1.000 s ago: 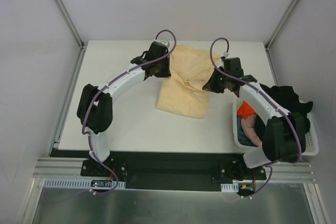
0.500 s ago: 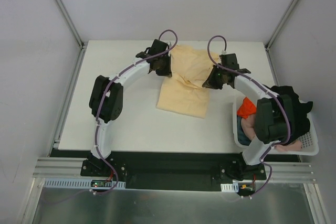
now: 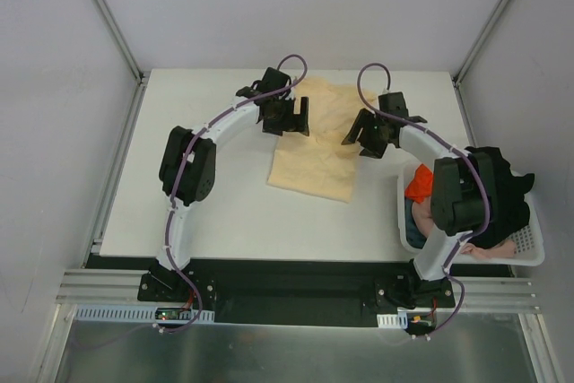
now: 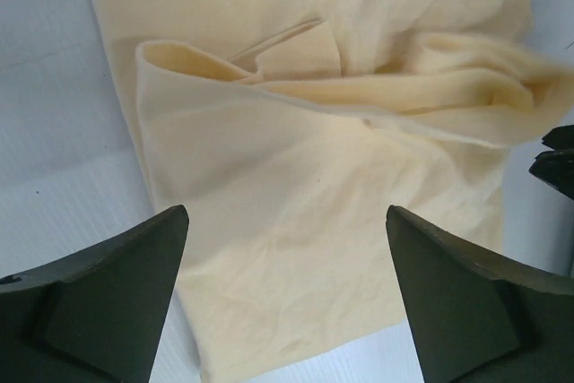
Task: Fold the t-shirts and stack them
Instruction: Fold the folded rectangular tshirt in 1/3 of the way
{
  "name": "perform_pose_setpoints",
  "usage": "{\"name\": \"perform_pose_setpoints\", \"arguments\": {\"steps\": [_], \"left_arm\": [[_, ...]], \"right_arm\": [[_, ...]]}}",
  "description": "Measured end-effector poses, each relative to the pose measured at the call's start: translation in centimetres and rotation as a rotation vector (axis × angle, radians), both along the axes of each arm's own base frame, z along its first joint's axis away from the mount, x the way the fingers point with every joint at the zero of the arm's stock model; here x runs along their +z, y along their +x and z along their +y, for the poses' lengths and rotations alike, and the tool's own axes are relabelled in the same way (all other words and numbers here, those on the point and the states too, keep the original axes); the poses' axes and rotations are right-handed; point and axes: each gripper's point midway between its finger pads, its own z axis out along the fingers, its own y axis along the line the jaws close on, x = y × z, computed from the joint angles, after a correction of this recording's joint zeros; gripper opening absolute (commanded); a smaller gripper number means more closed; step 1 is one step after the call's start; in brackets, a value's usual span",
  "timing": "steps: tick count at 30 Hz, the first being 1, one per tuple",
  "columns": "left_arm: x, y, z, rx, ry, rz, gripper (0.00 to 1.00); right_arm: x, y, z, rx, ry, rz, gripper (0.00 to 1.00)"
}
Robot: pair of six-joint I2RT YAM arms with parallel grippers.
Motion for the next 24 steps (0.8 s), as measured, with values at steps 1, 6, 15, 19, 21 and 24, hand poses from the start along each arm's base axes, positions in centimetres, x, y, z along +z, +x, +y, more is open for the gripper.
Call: {"name": "perform_pose_setpoints", "arguments": {"steps": [1,6,15,19,21,24], "left_arm": [[0.0,-0.1,0.0,-0.006,0.001,0.003,0.99],[0.8,-0.9,0.4,-0.011,0.0,0.001,0.99],[5.6,-6.6,3.9,0.035,-0.012,-0.033,0.99],[5.7,-10.1,6.4,0.095,0.003,-0.018,0.99],[4.7,-12.0,7.7,0.127,0.019,0.009,0.99],[2.9,-14.7,9.7,0.179,0.056,0.054,0.99]], "right_arm": [[0.0,0.0,-0.1,-0.001,-0.001,-0.001,0.83],[1.2,0.0,0.0,0.008,0.007,-0.035,0.97],[4.3,-4.4,1.4,0.073,0.046,-0.13,0.97],[4.6,-6.3,4.4,0.17,0.064,-0.143,0.97],[4.3,-7.3,6.2,0.239,0.057,-0.14,0.97],[3.7,-7.6,9.3,0.334,0.016,-0.119,0.97]]}}
